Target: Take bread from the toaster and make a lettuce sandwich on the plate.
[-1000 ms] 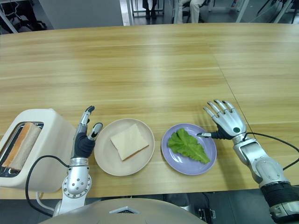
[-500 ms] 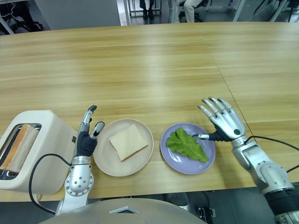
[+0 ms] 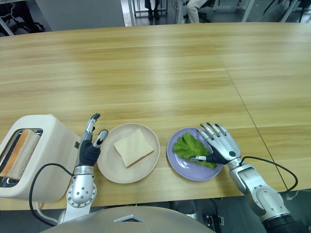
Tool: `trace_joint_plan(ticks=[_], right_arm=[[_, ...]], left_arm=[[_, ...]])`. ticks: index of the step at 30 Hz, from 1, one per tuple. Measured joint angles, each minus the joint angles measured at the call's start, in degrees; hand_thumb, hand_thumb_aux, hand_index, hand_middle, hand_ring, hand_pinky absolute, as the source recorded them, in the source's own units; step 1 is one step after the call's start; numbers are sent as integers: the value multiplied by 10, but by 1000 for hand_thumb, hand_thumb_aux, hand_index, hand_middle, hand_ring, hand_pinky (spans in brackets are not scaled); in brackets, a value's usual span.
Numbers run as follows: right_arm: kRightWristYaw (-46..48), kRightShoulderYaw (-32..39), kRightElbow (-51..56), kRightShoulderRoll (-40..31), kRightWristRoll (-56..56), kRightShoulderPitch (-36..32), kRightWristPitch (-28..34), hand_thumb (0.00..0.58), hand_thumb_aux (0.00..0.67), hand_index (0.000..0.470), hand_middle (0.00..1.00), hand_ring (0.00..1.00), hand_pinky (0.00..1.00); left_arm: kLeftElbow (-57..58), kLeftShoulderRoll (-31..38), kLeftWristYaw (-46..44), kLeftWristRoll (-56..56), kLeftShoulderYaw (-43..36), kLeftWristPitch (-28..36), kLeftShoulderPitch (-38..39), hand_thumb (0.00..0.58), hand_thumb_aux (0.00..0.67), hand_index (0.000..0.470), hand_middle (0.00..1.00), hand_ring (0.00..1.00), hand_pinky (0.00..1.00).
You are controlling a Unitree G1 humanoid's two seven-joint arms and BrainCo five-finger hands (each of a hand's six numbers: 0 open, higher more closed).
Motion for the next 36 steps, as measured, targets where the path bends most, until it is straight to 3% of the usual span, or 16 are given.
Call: trace_joint_plan(ticks=[13,14,15,16,17,18,20,21,36], right_arm=[[30,73,12,7,-69,-12,14,0,0,0,0,0,0],[31,76,13,7,-69,-14,15,45,26,18,0,0,0],[32,79,14,8,-70,-15,16,190,121,83,0,0,0],[32,80,15,9,-71,-16,17,190,121,83,0,0,0],[32,81,17,9,-71,-17,20,366,263,180,0,0,0],[31,81,17,9,-72,-17,23,445,347,238,0,0,0],[28,81,14,10,-72,-18,26,445,347,238,0,0,0],[27,81,11,10,-72,-21,28,580,670,460,0,0,0],[28,79,6,18,-56,-23,39,580,670,460,0,0,0]], left_arm=[[-27,-13,1,0,-2,-8,39,0,0,0,0,0,0],[-27,-14,1,0,-2,-9,40,0,0,0,0,0,0],[-27,-15,1,0,-2,-10,40,0,0,0,0,0,0],[-27,-15,1,0,-2,-10,40,0,0,0,0,0,0],[-27,-15,1,0,-2,-11,40,0,0,0,0,0,0],[-27,-15,1,0,-2,-12,40,0,0,0,0,0,0],[-27,-15,0,-2,-1,-13,39,0,0,0,0,0,0],[-27,-16,0,-4,-2,-14,39,0,0,0,0,0,0],[-24,-17,0,-9,-8,-22,36,0,0,0,0,0,0]])
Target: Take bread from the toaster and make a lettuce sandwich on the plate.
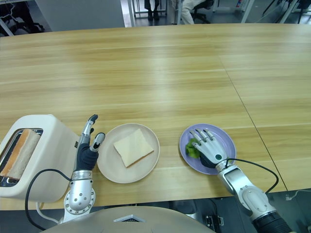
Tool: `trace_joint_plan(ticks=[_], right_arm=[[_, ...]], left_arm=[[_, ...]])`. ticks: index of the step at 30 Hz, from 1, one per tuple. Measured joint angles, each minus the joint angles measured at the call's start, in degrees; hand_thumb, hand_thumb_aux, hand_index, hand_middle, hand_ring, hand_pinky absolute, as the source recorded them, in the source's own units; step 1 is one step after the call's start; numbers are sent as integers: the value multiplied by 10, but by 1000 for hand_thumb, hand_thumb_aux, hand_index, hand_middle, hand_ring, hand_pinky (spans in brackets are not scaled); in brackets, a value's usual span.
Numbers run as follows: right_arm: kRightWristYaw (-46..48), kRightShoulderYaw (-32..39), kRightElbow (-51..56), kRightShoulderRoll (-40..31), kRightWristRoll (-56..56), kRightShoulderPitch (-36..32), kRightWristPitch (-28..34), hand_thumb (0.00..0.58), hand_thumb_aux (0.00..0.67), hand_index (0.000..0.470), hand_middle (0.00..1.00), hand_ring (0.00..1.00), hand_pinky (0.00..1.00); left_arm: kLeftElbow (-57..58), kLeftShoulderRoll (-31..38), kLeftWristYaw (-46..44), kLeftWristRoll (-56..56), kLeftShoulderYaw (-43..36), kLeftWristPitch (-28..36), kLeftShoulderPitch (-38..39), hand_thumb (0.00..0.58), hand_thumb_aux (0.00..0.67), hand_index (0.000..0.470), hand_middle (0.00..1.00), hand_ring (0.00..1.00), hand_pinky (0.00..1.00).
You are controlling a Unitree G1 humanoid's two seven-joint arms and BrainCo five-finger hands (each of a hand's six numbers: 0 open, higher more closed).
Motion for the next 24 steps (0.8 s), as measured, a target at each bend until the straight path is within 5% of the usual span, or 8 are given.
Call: trace_joint_plan(ticks=[24], right_arm=[[42,-76,-90,8,36,-43,16,580,670,460,0,0,0]], left_arm=[[26,2,1,-3,-5,-8,-13,0,0,0,0,0,0]])
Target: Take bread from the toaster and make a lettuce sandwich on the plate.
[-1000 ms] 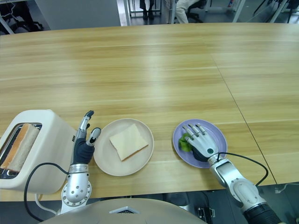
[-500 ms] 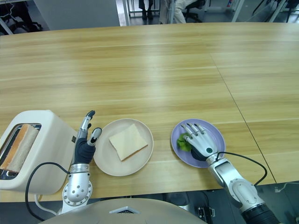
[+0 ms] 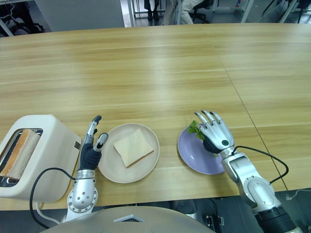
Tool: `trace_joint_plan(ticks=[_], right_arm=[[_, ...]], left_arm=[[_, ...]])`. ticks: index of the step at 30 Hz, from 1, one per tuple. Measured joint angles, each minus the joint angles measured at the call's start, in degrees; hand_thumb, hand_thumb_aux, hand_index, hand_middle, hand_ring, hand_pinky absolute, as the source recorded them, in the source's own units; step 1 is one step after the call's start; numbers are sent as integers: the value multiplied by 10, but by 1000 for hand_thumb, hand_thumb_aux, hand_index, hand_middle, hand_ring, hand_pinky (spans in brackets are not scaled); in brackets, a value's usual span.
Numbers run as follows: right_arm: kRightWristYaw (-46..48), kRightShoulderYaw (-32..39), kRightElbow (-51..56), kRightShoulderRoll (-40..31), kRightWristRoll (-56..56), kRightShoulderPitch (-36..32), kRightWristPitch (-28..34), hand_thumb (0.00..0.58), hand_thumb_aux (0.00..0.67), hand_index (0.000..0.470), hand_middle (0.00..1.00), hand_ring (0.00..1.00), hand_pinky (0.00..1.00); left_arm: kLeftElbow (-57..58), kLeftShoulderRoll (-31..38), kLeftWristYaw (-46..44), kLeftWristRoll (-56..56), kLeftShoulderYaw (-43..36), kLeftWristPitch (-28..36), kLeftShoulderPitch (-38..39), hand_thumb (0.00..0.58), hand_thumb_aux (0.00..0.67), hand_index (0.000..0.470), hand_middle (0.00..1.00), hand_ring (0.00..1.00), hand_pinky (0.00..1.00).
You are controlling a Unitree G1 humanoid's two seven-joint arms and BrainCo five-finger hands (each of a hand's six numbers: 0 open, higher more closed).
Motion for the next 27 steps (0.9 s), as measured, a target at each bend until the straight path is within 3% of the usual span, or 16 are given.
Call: trace_joint_plan(ticks=[14,27], right_arm=[[9,21,-7,61,-4,-44,-8,580,670,460,0,0,0],[10,90,1,145,-16,-76,-17,580,670,460,0,0,0]], left_arm=[[14,1,-2,-4,4,-3,-24,0,0,0,0,0,0],[53,11,-10,-24,16,-4,-71,0,0,0,0,0,0]])
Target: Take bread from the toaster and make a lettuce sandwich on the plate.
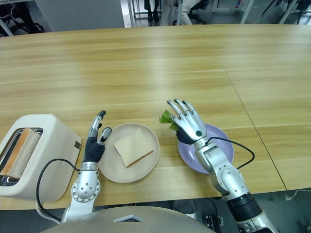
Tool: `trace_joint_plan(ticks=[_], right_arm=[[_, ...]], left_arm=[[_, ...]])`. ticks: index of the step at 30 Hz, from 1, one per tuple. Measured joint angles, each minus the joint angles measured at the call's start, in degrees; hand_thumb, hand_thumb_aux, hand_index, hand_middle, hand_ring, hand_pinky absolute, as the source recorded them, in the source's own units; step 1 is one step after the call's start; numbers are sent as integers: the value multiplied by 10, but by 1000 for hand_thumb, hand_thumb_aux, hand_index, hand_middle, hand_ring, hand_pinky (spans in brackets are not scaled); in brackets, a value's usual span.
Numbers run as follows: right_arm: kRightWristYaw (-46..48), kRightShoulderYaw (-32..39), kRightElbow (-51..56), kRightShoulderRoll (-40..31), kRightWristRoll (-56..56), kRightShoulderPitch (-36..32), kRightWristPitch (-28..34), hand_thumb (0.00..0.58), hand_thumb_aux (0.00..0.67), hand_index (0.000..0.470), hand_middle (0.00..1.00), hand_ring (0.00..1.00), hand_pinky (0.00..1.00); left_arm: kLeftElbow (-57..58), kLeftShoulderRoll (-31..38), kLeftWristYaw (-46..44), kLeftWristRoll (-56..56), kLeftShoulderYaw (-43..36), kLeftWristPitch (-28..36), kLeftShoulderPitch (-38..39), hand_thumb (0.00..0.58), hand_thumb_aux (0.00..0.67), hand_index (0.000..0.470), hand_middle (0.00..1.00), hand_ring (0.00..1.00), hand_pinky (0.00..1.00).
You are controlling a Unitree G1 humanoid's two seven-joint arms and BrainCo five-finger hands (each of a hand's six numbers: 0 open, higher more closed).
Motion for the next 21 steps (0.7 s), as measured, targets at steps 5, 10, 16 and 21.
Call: trace_joint_plan(ticks=[5,10,16,21], right_arm=[[0,26,16,30,0,-18,0,580,670,460,0,0,0],[0,64,30,68,0,-31,-7,580,670,460,0,0,0],[-14,106,62,97,-3,-38,-15,580,670,460,0,0,0],[-38,118,95,118,-2,-56,-16,580,670,460,0,0,0]], left_arm=[[15,3,2,-8,15,1,-19,0,0,0,0,0,0],[37,5,15,9,21,15,-35,0,0,0,0,0,0],[38,4,22,17,20,18,-54,0,0,0,0,0,0],[50,2,22,18,12,18,-69,0,0,0,0,0,0]])
